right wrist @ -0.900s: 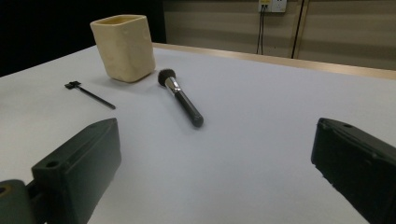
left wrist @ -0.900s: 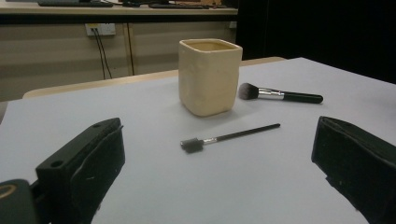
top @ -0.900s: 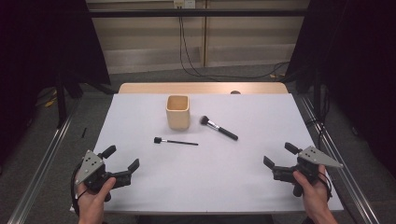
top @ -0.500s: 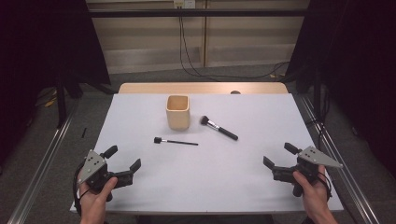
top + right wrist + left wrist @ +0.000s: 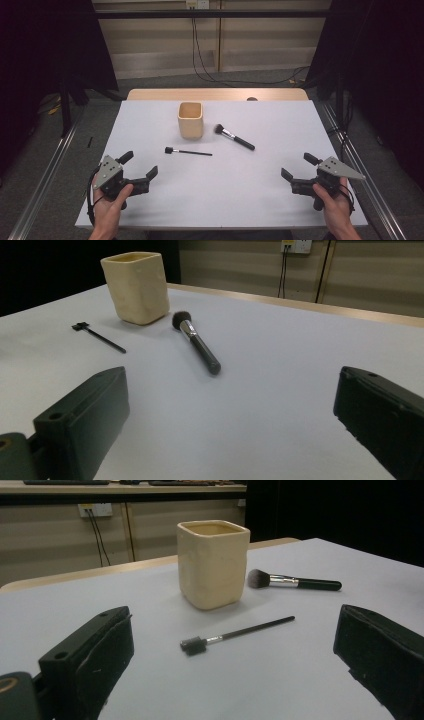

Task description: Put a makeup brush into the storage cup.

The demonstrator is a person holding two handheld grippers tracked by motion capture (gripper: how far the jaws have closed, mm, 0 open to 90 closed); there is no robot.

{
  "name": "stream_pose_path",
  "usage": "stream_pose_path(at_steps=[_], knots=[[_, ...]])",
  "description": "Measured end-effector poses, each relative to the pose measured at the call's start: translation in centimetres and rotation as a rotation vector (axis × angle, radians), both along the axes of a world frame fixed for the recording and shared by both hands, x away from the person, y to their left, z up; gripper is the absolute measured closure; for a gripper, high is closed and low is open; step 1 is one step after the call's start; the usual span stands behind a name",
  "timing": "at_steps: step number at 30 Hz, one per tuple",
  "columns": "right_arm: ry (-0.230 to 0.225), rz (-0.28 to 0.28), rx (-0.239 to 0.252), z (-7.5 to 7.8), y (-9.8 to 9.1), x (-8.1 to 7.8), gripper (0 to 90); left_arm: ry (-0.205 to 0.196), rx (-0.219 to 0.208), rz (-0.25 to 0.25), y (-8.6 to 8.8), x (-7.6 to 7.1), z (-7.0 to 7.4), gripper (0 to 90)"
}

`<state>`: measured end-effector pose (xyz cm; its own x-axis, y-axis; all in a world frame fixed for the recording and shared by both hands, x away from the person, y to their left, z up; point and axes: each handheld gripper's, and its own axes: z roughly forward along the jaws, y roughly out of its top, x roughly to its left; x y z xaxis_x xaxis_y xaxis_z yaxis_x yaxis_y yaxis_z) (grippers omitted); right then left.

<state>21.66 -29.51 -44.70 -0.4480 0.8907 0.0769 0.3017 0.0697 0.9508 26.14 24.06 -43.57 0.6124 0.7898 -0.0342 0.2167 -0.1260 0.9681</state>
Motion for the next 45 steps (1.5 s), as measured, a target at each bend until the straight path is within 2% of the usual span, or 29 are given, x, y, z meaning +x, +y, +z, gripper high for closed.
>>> stream_pose_path(at_steps=[1,7,9,12,16,21,22,23,28,30,31,32,36,37,38,40,41,45], knots=[[-0.002,0.003,0.003,0.0,0.0,0.0,1.0,0.003,-0.009,-0.003,-0.3,0.2,0.0,2.7],[0.001,0.015,0.000,-0.1,0.3,0.1,0.7,-0.001,0.013,-0.030,-1.2,1.6,0.3,2.8],[0.008,0.019,0.002,-0.1,0.4,0.2,0.7,0.003,0.000,-0.040,-1.6,2.0,0.3,2.8],[0.006,0.028,-0.004,-0.1,0.5,0.2,0.6,-0.008,0.005,-0.055,-2.1,2.3,0.5,2.9],[0.004,0.031,-0.003,-0.1,0.6,0.3,0.6,-0.009,-0.016,-0.046,-2.5,2.7,0.7,2.9],[0.002,0.023,0.014,0.0,0.6,0.2,0.7,-0.015,-0.001,-0.067,-3.2,3.6,0.9,3.9],[0.002,0.023,0.014,0.0,0.6,0.2,0.7,-0.019,0.013,-0.073,-3.5,3.9,0.9,3.9],[0.000,0.018,0.043,-0.1,0.7,0.1,0.7,-0.018,0.015,-0.082,-4.0,4.3,1.0,3.9],[-0.002,0.020,0.044,-0.1,0.8,0.1,0.7,-0.025,0.024,-0.101,-4.6,4.9,1.3,3.9],[0.001,0.017,0.049,-0.1,0.7,0.1,0.7,-0.026,0.013,-0.072,-4.8,5.5,1.5,3.2],[0.001,0.017,0.049,-0.1,0.7,0.1,0.7,-0.026,0.013,-0.072,-4.8,5.5,1.5,2.5],[0.002,0.014,0.055,-0.1,0.7,0.2,0.7,-0.018,0.015,-0.083,-5.0,6.1,1.5,2.5],[0.004,0.012,0.048,-0.1,0.6,0.2,0.8,-0.032,0.039,-0.077,-5.3,6.9,1.6,2.6],[0.004,0.014,0.045,-0.1,0.6,0.3,0.7,-0.030,0.041,-0.079,-5.4,7.2,1.6,2.6],[0.004,0.017,0.037,-0.1,0.6,0.3,0.7,-0.012,0.015,-0.104,-5.4,7.7,1.6,2.6],[0.002,0.017,0.036,-0.2,0.6,0.3,0.7,0.004,0.008,-0.113,-5.3,8.1,1.6,3.2],[0.005,0.014,0.042,-0.2,0.5,0.3,0.7,0.000,0.042,-0.097,-5.2,8.5,1.5,2.9],[0.007,0.008,0.040,-0.2,0.4,0.5,0.8,0.007,0.054,-0.117,-5.5,9.4,1.5,2.9]])
